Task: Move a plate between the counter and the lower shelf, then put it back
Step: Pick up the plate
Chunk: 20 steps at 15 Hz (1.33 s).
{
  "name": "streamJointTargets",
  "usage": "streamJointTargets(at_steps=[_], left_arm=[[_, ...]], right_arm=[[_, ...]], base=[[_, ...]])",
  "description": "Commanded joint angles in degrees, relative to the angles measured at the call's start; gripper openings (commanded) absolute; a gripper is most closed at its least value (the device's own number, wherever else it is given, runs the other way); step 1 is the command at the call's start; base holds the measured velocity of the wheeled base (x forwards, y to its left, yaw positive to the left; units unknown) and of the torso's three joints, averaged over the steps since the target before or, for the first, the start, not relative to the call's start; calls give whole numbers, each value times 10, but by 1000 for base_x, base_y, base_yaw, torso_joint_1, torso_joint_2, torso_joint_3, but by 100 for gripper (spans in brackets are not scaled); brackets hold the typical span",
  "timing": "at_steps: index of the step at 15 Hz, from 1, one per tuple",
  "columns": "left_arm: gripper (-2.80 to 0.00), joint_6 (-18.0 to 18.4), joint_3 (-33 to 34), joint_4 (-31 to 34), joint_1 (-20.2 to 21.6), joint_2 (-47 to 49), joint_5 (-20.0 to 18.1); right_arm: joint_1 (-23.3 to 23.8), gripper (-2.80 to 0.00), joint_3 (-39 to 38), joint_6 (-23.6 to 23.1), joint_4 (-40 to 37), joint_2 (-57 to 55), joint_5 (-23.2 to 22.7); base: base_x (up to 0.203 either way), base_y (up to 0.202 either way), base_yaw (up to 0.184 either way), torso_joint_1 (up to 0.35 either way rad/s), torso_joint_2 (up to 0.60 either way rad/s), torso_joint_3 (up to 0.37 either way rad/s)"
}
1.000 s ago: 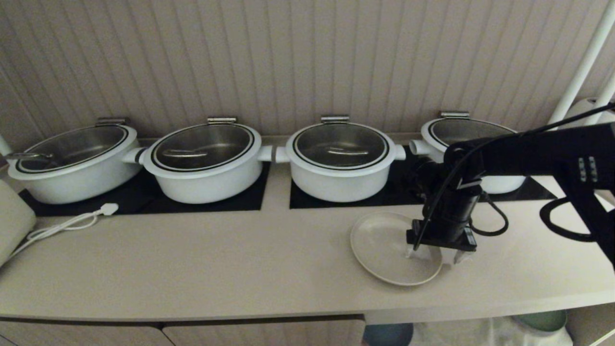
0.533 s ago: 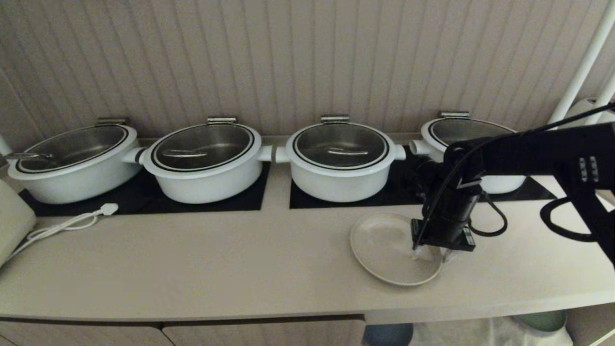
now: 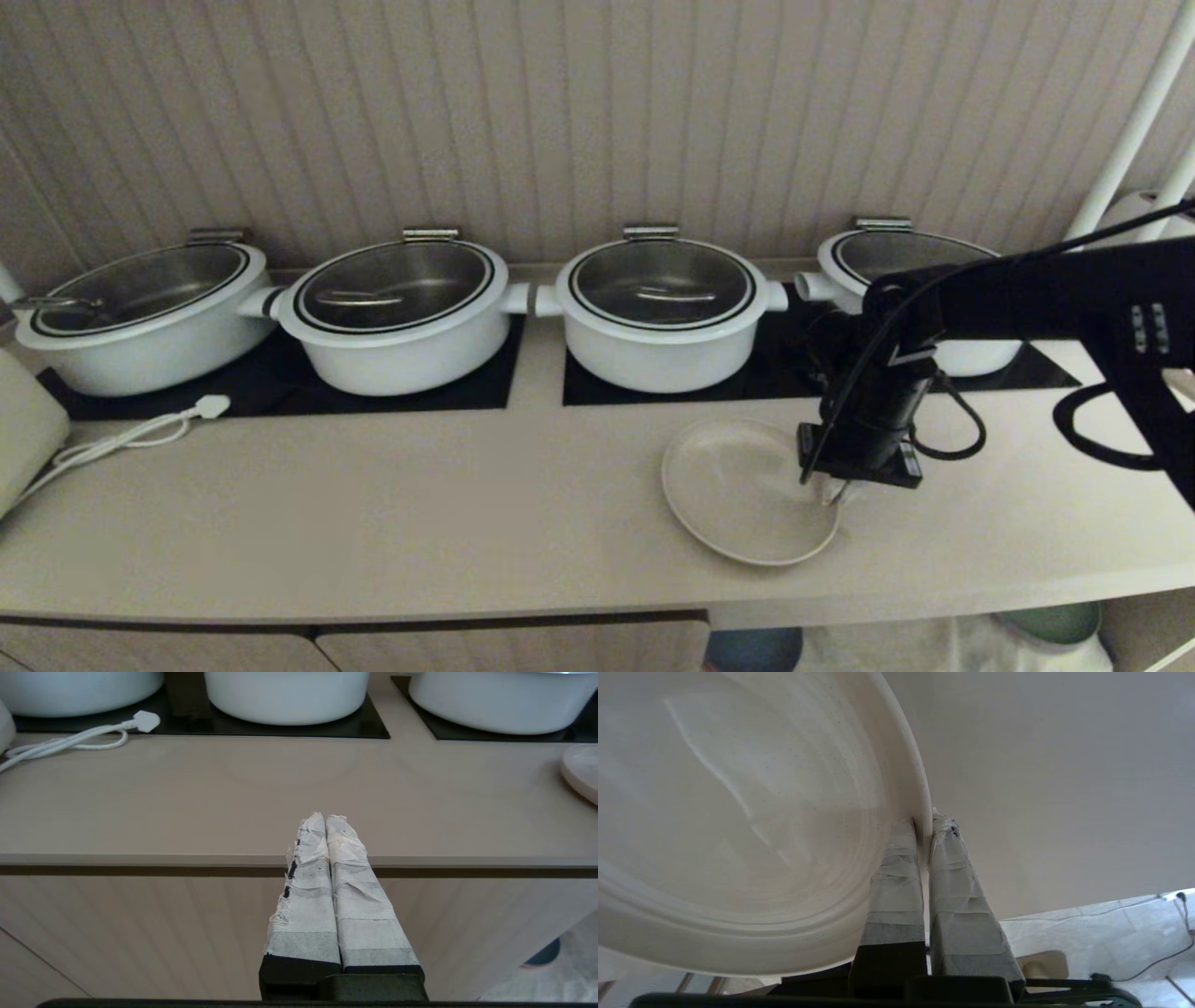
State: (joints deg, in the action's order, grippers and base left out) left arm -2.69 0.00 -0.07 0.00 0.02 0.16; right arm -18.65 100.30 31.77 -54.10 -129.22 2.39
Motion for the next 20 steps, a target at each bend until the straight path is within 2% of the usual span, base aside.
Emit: streamJointTargets(at_steps=[1, 7, 15, 20], left_arm=[[-280, 0, 0, 0, 0, 0, 0], [-280, 0, 0, 0, 0, 0, 0], [-280, 0, 0, 0, 0, 0, 0], [-280, 0, 0, 0, 0, 0, 0]], right_arm=[[-2, -280, -1, 2, -4, 0, 1], [-2, -280, -1, 9, -3, 5, -2], [-2, -280, -10, 32, -3, 61, -54], [-1, -280, -33, 67, -3, 101, -74]], base=[[0, 0, 0, 0, 0, 0], [0, 0, 0, 0, 0, 0], [0, 0, 0, 0, 0, 0], [0, 0, 0, 0, 0, 0]])
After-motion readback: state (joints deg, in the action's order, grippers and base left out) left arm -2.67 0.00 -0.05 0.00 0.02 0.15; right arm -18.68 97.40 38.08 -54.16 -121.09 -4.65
